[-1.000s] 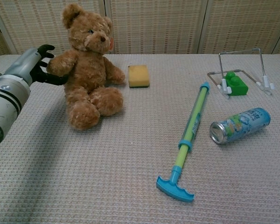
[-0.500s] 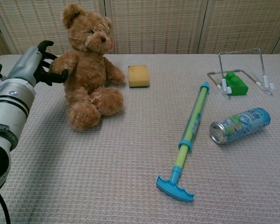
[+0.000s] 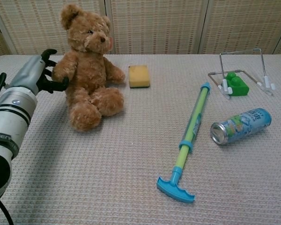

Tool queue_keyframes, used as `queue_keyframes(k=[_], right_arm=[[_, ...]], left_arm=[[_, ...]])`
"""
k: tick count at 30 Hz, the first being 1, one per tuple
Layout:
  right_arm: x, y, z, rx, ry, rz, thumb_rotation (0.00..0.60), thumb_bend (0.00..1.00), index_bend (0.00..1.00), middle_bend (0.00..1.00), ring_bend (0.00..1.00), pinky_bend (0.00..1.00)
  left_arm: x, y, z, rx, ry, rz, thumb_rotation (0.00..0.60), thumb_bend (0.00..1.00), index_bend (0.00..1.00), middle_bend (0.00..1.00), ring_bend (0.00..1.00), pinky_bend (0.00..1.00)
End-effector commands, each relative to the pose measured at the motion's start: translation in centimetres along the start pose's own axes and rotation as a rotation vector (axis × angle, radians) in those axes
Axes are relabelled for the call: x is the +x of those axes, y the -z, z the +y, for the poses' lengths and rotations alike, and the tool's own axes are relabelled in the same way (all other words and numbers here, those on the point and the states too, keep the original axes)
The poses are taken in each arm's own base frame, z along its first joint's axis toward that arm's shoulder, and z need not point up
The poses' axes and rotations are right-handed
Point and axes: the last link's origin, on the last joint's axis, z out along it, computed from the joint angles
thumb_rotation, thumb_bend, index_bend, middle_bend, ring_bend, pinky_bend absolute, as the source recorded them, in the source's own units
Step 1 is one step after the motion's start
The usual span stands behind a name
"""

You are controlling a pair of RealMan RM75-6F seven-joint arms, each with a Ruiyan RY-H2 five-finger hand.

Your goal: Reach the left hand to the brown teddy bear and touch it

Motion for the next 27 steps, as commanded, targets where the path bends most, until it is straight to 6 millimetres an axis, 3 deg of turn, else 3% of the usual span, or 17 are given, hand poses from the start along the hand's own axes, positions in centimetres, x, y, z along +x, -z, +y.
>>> queue_keyframes(k=[1, 7, 16, 27], right_arm=[[0.01, -0.02, 0.01, -0.002, 0.000, 0.001, 0.600, 0.15, 0.00, 0.11, 0.00, 0.25], [0.02, -0.02, 0.01, -0.003, -0.001, 0.001, 0.600, 0.15, 0.00, 0.11, 0.00, 0.25], [-0.08, -0.03, 0.00, -0.005, 0.002, -0.011, 0.600, 0.15, 0.00, 0.11, 0.00, 0.25], [-0.10, -0.11, 0.02, -0.007, 0.001, -0.012, 0.600, 0.15, 0.00, 0.11, 0.00, 0.25]], left_arm=[[-0.16, -0.04, -0.16, -0.003, -0.032, 0.001, 0.600, 0.47, 0.00, 0.18, 0.25, 0.49], [-0.42, -0.24, -0.44, -0.002, -0.056, 0.028, 0.600, 0.48, 0.00, 0.20, 0.26, 0.50], [-0.84, -0.46, -0.69, -0.009, -0.063, 0.081, 0.600, 0.54, 0.00, 0.29, 0.37, 0.63], [-0.29, -0.55, -0.30, -0.067, -0.051, 0.152, 0.600, 0.59, 0.01, 0.36, 0.44, 0.70]])
